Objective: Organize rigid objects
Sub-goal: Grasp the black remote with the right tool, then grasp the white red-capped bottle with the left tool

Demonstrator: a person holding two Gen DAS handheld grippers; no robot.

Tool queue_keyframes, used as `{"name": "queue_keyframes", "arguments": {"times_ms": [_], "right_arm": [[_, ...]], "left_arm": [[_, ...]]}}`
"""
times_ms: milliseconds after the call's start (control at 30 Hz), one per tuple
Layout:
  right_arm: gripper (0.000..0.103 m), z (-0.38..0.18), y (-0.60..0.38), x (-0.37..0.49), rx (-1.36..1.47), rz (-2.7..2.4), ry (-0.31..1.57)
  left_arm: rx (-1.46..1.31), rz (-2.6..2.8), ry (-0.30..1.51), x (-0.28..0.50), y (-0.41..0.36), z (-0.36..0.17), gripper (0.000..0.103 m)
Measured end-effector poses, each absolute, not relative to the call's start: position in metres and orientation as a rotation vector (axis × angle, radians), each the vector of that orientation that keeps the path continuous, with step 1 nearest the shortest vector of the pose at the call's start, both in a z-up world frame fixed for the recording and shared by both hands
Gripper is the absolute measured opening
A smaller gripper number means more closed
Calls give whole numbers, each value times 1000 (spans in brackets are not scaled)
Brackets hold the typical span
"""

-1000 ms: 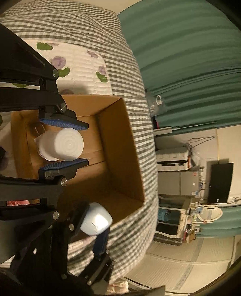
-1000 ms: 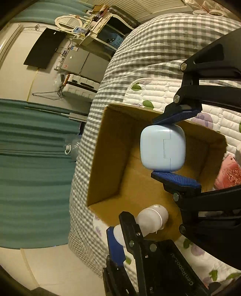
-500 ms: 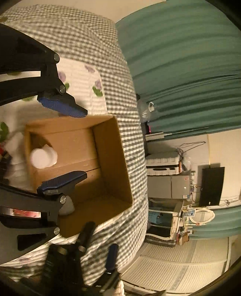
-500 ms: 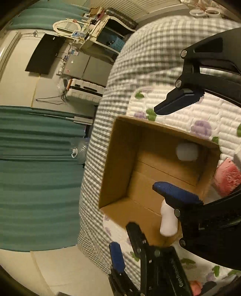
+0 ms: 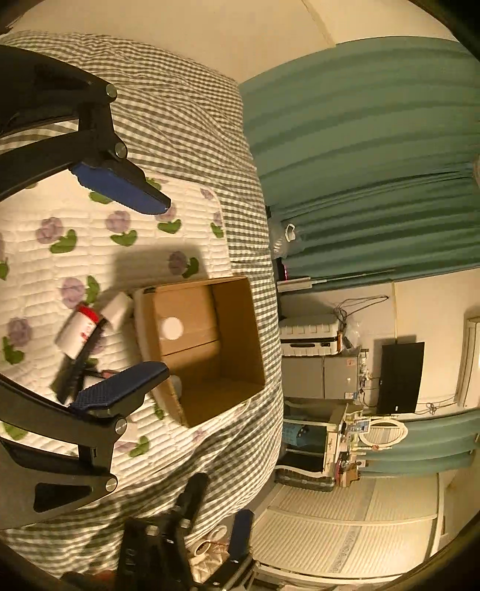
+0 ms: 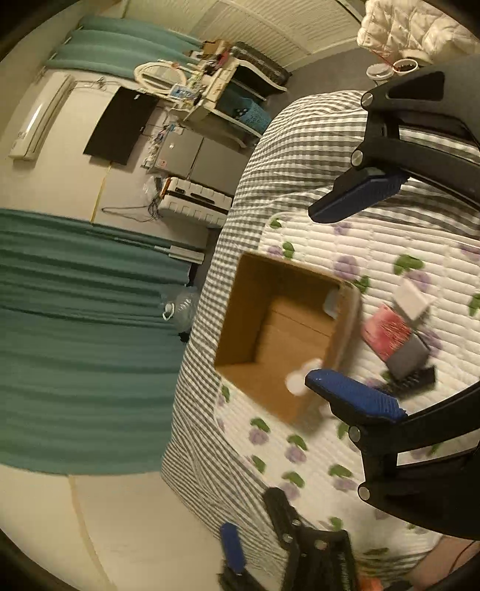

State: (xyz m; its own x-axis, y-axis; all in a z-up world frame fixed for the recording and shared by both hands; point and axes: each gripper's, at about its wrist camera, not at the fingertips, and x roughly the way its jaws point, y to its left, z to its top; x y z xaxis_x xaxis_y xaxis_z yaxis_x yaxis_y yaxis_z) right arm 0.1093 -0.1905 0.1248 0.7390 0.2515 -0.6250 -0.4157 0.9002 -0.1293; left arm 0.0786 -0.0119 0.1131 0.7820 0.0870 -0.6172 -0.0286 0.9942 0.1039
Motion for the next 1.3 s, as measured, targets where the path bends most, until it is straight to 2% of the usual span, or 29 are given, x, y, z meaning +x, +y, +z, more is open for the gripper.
{"name": "queue_keyframes", "arguments": {"times_ms": [167, 367, 433, 500, 533, 600, 667, 833, 867, 900, 967, 1100, 1300], "right_arm": [[82, 88, -165, 80, -268, 446, 717], [81, -4, -129, 83, -324, 490, 888], [73, -29, -124, 90, -317, 494, 928], [55, -49, -118, 98, -321, 538, 967], [53, -58, -113, 100, -339, 556, 984], [40, -73, -103, 104, -399, 605, 1007], [34, -87, -96, 110, -448, 641, 1028], [31, -99, -81, 124, -545, 663, 1020], [23, -102, -74, 124, -589, 668, 1014], [20, -107, -69, 125, -615, 676, 1028], [20, -121, -58, 127, -680, 652, 1034], [18, -120, -60, 131, -623, 625, 1028], [18, -78, -81, 129, -582, 638, 993]], "left_arm": [[42, 58, 684, 61, 6, 76, 84], [61, 114, 760, 66, 22, -1, 84], [64, 138, 793, 71, 31, -25, 84], [52, 138, 818, 74, 38, -44, 84], [45, 131, 827, 74, 41, -50, 84], [36, 128, 845, 75, 45, -61, 84], [39, 137, 859, 77, 48, -70, 84], [35, 154, 882, 82, 51, -83, 84], [32, 154, 887, 83, 53, -85, 84], [32, 155, 892, 83, 53, -86, 84], [42, 164, 897, 83, 54, -87, 84], [40, 163, 899, 80, 53, -85, 84], [49, 92, 914, 87, 32, -78, 84]]}}
